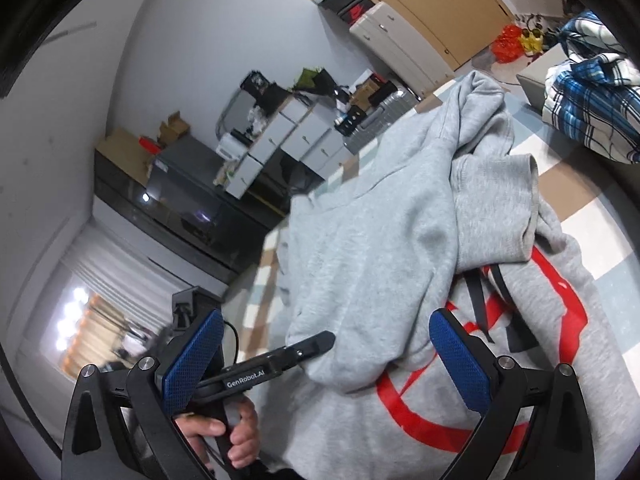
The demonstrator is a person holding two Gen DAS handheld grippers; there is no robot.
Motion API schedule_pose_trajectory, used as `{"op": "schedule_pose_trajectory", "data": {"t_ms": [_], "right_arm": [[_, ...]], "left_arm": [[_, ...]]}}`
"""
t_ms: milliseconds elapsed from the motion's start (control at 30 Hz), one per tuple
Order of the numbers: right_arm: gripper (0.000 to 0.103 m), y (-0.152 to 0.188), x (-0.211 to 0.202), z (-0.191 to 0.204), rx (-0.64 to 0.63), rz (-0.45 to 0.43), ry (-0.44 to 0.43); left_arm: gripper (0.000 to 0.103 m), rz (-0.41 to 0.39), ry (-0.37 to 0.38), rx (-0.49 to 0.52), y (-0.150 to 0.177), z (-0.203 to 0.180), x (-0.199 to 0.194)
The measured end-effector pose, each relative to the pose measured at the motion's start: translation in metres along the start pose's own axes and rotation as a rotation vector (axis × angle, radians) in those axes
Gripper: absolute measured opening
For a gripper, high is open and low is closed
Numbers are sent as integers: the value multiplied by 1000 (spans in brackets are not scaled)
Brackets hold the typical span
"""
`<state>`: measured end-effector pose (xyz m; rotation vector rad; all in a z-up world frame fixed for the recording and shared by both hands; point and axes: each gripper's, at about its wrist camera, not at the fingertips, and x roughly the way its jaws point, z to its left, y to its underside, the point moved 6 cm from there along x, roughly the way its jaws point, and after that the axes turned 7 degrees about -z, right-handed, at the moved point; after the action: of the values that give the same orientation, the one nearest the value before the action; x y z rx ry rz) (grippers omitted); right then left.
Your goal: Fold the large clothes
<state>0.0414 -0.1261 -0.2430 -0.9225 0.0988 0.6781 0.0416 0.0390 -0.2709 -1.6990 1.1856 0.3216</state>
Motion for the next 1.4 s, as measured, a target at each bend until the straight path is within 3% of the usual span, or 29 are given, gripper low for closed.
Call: {"op": "schedule_pose_trajectory", "data": {"t_ms": [167, 333, 400, 467, 500, 567, 667, 767, 900, 1000, 1133, 1233, 1333, 1400], "right_arm": [[103, 7, 8, 0, -25, 38, 41], [103, 2, -1, 3, 15, 14, -63], [103, -3, -10, 7, 11, -40, -100], [103, -12, -26, 13, -35, -148, -103], [103, -14, -33, 18, -64, -197, -103], [103, -19, -49, 27, -119, -309, -104], [103, -22, -72, 38, -187, -465, -101], [103, -21, -89, 52, -273, -586, -88], [103, -18, -98, 63, -295, -639, -118], [103, -16, -92, 66, -230, -556, -187], [103, -13, -59, 53, -3, -310, -292], [103, -10, -36, 35, 165, -161, -276], [103, -10, -28, 16, 273, -117, -215], [103, -12, -32, 15, 312, -142, -251]], "left_arm": [[24, 56, 38, -38, -8, 1, -20], [24, -8, 145, 47, -26, -32, -69], [27, -71, 200, 101, -34, -49, -88], [55, -107, 227, 124, -39, -56, -90], [59, -119, 232, 136, -40, -59, -86], [59, -91, 207, 150, -37, -59, -63], [58, 9, 170, 94, -32, -47, -16], [58, 36, 142, 46, -26, -30, 3], [58, 43, 131, 39, -24, -24, 12], [58, 29, 106, 74, -21, -27, 9], [58, 22, 82, 95, -21, -31, 14], [58, 25, 97, 57, -24, -28, 14], [58, 25, 112, 20, -26, -26, 15], [58, 25, 115, 6, -27, -25, 15]]}}
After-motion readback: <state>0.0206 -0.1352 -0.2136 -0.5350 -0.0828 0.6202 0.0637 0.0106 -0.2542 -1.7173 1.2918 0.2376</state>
